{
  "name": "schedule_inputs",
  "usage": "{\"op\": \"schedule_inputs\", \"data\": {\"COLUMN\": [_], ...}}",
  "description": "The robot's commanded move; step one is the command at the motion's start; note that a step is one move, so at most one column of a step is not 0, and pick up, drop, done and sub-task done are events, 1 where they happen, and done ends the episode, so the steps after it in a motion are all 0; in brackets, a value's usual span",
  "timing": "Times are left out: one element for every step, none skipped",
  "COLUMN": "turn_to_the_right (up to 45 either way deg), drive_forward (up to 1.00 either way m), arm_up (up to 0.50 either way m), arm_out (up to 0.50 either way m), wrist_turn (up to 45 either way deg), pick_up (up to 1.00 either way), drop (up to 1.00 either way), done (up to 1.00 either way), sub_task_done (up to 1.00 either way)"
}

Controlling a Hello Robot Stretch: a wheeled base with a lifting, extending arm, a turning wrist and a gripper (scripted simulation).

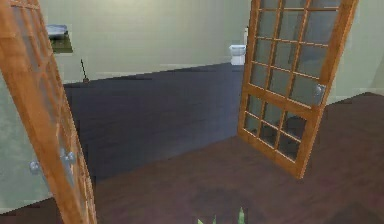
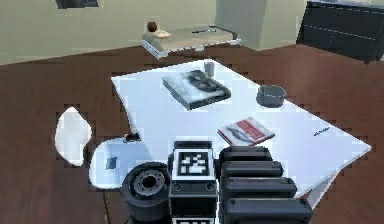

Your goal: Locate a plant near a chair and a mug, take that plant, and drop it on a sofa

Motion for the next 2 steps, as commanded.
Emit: {"op": "schedule_inputs", "data": {"turn_to_the_right": [-45.0, -12.0], "drive_forward": [0.0, 0.0], "arm_up": [0.0, 0.0], "arm_out": [0.0, 0.0], "wrist_turn": [0.0, 0.0], "pick_up": [0.0, 0.0], "drop": [0.0, 0.0], "done": [0.0, 0.0], "sub_task_done": [0.0, 0.0]}}
